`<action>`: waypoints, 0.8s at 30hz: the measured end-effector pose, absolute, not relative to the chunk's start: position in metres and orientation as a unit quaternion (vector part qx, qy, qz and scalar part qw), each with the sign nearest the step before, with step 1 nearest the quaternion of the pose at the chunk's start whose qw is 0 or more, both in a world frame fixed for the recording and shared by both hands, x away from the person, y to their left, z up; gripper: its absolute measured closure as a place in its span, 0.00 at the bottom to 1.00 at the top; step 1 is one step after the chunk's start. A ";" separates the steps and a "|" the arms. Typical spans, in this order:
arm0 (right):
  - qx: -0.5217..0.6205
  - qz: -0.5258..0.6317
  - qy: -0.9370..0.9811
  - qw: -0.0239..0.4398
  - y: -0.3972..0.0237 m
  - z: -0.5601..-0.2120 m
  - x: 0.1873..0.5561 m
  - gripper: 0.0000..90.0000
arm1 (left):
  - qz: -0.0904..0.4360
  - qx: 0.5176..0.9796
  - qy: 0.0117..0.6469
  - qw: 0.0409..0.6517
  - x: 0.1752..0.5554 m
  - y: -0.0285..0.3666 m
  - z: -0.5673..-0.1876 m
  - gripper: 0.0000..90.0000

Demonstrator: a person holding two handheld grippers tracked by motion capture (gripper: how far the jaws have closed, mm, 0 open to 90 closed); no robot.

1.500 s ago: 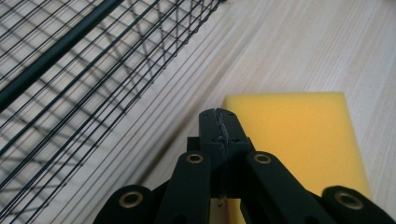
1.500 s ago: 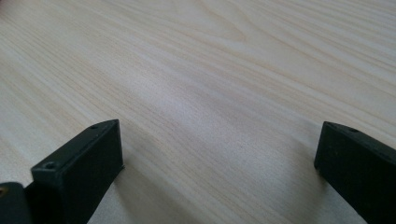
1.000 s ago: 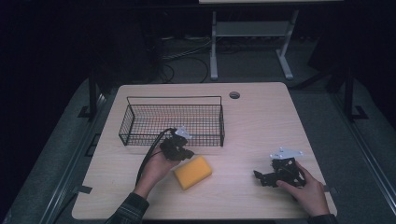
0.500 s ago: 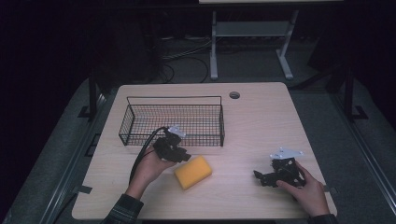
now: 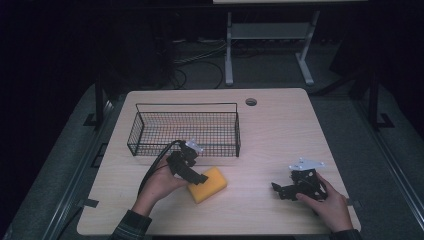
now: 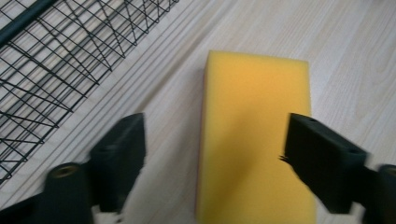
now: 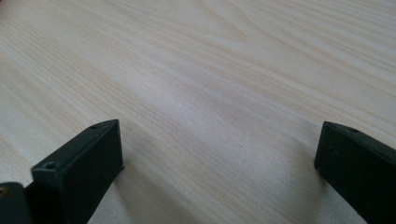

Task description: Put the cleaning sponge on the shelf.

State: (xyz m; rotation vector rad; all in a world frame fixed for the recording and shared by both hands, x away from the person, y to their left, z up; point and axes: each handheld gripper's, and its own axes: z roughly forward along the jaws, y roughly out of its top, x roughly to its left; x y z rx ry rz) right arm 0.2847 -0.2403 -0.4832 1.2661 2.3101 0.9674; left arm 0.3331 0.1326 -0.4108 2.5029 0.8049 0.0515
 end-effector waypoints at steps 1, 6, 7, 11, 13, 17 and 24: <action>0.445 0.340 0.812 0.167 -0.240 -0.483 0.285 0.00 | 0.019 0.921 0.297 0.251 0.332 0.131 -0.411 0.16; 0.445 0.340 0.812 0.167 -0.240 -0.483 0.285 0.00 | 0.017 0.927 0.294 0.233 0.326 0.123 -0.415 0.08; 0.445 0.340 0.812 0.167 -0.240 -0.483 0.285 0.00 | 0.014 0.927 0.293 0.235 0.324 0.121 -0.416 0.08; 0.445 0.340 0.812 0.167 -0.240 -0.483 0.285 0.00 | 0.011 0.931 0.285 0.230 0.321 0.115 -0.418 0.08; 0.445 0.340 0.812 0.167 -0.240 -0.483 0.285 0.00 | 0.009 0.933 0.279 0.226 0.320 0.111 -0.419 0.08; 0.444 0.340 0.812 0.167 -0.240 -0.483 0.285 0.00 | 0.011 0.936 0.274 0.219 0.317 0.105 -0.423 0.08; 0.445 0.340 0.812 0.167 -0.240 -0.483 0.285 0.00 | 0.014 0.944 0.261 0.203 0.316 0.097 -0.428 0.08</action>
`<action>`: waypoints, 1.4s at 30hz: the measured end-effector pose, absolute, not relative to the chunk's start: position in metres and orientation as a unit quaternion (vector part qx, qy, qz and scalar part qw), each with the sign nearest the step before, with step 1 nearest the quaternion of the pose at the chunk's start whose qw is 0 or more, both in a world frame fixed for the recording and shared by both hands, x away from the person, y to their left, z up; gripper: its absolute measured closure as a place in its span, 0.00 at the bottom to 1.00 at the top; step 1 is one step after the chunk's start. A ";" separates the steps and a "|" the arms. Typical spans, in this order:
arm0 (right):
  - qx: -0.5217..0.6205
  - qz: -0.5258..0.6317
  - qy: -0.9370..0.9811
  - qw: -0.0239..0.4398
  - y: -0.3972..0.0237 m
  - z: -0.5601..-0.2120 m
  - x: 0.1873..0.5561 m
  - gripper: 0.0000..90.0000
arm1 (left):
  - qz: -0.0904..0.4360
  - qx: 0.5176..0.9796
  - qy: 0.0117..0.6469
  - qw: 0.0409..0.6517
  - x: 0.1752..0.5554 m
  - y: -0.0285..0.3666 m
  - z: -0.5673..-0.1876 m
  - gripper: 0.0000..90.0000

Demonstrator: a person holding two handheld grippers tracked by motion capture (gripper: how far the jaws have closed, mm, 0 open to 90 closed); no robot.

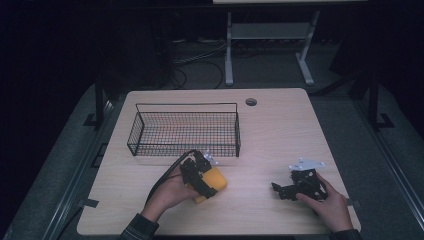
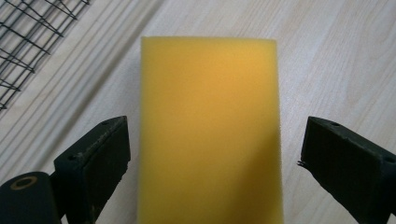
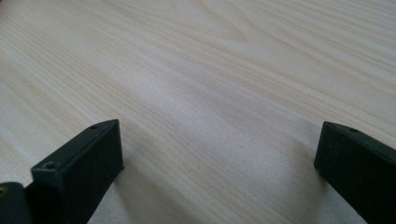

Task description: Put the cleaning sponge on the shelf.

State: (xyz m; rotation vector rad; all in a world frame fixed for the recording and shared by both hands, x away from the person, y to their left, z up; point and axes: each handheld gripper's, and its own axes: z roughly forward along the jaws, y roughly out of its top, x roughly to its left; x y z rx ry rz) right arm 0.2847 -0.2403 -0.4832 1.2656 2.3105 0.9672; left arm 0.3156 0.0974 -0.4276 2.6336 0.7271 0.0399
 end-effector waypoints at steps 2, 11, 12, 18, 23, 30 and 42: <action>0.445 0.340 0.812 0.167 -0.240 -0.483 0.285 0.00 | 0.014 0.945 0.258 0.199 0.315 0.095 -0.430 0.09; 0.445 0.340 0.812 0.167 -0.240 -0.483 0.285 0.00 | 0.020 0.951 0.248 0.184 0.315 0.090 -0.435 0.13; 0.444 0.340 0.812 0.167 -0.240 -0.483 0.285 0.00 | 0.021 0.951 0.247 0.183 0.315 0.090 -0.436 0.14; 0.445 0.340 0.812 0.167 -0.240 -0.483 0.285 0.00 | 0.022 0.953 0.247 0.177 0.315 0.089 -0.440 0.15; 0.445 0.340 0.812 0.167 -0.240 -0.483 0.285 0.00 | 0.024 0.954 0.244 0.173 0.315 0.089 -0.441 0.17; 0.445 0.340 0.812 0.167 -0.240 -0.483 0.285 0.00 | 0.026 0.954 0.242 0.175 0.316 0.091 -0.439 0.25; 0.444 0.340 0.812 0.167 -0.240 -0.483 0.285 0.00 | 0.015 0.952 0.247 0.181 0.317 0.097 -0.433 0.26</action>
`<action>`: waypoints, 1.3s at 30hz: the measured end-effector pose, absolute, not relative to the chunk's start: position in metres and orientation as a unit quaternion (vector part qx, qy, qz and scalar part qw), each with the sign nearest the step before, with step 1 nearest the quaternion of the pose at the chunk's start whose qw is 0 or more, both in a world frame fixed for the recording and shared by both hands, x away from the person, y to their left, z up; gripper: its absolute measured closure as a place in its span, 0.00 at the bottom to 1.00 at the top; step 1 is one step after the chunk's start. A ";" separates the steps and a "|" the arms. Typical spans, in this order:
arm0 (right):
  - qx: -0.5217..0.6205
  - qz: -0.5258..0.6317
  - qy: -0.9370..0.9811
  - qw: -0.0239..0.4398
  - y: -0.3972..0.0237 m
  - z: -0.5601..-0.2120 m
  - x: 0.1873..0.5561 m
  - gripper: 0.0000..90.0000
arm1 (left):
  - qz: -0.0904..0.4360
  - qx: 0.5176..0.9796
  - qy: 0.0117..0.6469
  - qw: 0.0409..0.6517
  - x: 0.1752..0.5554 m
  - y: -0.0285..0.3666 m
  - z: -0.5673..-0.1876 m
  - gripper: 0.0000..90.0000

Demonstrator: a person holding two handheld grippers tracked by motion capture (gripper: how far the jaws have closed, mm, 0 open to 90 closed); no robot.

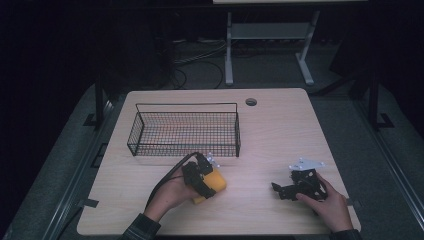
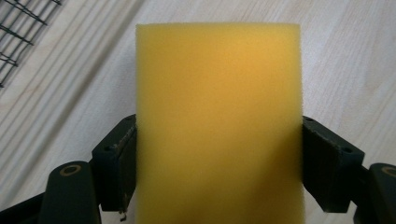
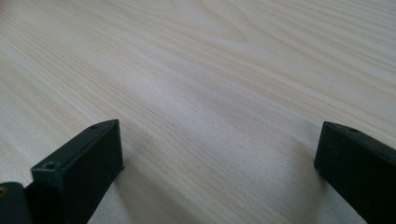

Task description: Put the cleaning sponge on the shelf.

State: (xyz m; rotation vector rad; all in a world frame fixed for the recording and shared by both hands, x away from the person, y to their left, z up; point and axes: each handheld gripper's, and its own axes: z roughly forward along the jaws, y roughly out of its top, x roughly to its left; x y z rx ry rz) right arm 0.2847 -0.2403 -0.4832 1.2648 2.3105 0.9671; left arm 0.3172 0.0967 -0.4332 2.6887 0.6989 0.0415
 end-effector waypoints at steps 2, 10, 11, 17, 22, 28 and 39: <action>0.445 0.340 0.812 0.167 -0.240 -0.483 0.285 0.00 | 0.014 0.950 0.251 0.184 0.317 0.098 -0.431 0.26; 0.445 0.340 0.812 0.167 -0.240 -0.483 0.285 0.00 | 0.012 0.950 0.252 0.186 0.317 0.101 -0.423 0.27; 0.445 0.339 0.812 0.167 -0.240 -0.483 0.285 0.00 | 0.012 0.949 0.252 0.188 0.317 0.101 -0.423 0.27; 0.445 0.339 0.812 0.166 -0.240 -0.483 0.285 0.00 | 0.006 0.948 0.251 0.195 0.317 0.102 -0.414 0.27; 0.445 0.340 0.812 0.166 -0.240 -0.483 0.285 0.00 | 0.009 0.948 0.250 0.196 0.319 0.104 -0.406 0.27; 0.446 0.340 0.812 0.166 -0.240 -0.483 0.285 0.00 | 0.011 0.948 0.249 0.200 0.322 0.105 -0.395 0.27; 0.445 0.340 0.812 0.165 -0.240 -0.483 0.284 0.00 | 0.010 0.946 0.253 0.203 0.332 0.108 -0.379 0.27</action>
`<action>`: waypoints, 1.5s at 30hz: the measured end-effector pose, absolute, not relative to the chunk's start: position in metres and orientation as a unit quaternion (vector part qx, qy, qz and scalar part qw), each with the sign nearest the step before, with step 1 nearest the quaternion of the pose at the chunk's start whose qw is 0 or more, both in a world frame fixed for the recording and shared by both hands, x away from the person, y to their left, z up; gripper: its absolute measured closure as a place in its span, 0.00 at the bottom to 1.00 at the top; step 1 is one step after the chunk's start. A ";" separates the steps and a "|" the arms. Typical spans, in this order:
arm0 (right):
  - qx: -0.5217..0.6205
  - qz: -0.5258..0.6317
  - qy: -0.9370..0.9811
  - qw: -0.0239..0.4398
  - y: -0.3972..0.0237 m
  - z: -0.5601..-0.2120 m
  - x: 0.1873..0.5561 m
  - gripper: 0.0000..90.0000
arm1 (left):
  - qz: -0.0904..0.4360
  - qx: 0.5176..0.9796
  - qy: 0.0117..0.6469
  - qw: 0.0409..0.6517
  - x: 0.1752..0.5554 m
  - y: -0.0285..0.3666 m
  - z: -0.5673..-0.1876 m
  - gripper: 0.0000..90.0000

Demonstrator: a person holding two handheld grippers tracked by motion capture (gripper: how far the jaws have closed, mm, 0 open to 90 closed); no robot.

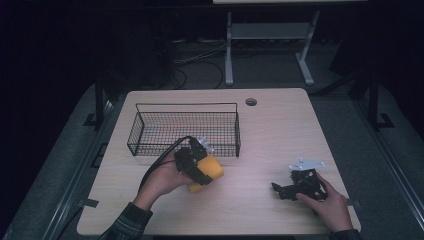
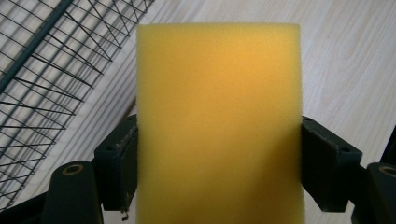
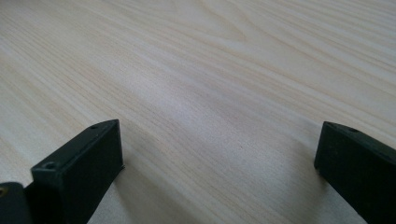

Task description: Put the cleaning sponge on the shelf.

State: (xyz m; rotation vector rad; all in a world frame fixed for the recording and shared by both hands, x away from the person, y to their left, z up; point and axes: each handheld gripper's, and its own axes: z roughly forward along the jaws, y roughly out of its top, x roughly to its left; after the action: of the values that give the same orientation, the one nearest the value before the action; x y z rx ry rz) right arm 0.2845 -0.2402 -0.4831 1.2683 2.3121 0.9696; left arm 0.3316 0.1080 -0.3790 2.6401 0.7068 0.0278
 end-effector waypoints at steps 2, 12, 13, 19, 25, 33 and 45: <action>0.445 0.340 0.812 0.165 -0.240 -0.483 0.284 0.00 | 0.009 0.945 0.254 0.205 0.334 0.109 -0.376 0.27; 0.446 0.340 0.811 0.166 -0.240 -0.483 0.284 0.00 | 0.013 0.941 0.265 0.208 0.345 0.113 -0.363 0.27; 0.446 0.340 0.811 0.166 -0.240 -0.483 0.284 0.00 | 0.014 0.941 0.267 0.207 0.346 0.114 -0.362 0.27; 0.446 0.340 0.811 0.165 -0.240 -0.483 0.284 0.00 | 0.020 0.940 0.272 0.206 0.354 0.117 -0.356 0.27; 0.446 0.340 0.811 0.165 -0.240 -0.483 0.284 0.00 | 0.023 0.939 0.275 0.206 0.362 0.119 -0.349 0.27; 0.446 0.340 0.811 0.165 -0.240 -0.483 0.284 0.00 | 0.029 0.934 0.285 0.214 0.373 0.124 -0.342 0.27; 0.446 0.340 0.811 0.165 -0.240 -0.483 0.284 0.00 | 0.046 0.927 0.304 0.213 0.390 0.131 -0.336 0.27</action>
State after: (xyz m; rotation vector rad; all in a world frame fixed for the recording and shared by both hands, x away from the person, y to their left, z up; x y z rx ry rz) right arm 0.2844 -0.2401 -0.4830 1.2715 2.3109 0.9695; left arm 0.3901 0.1309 -0.3360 2.5740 0.8426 0.1266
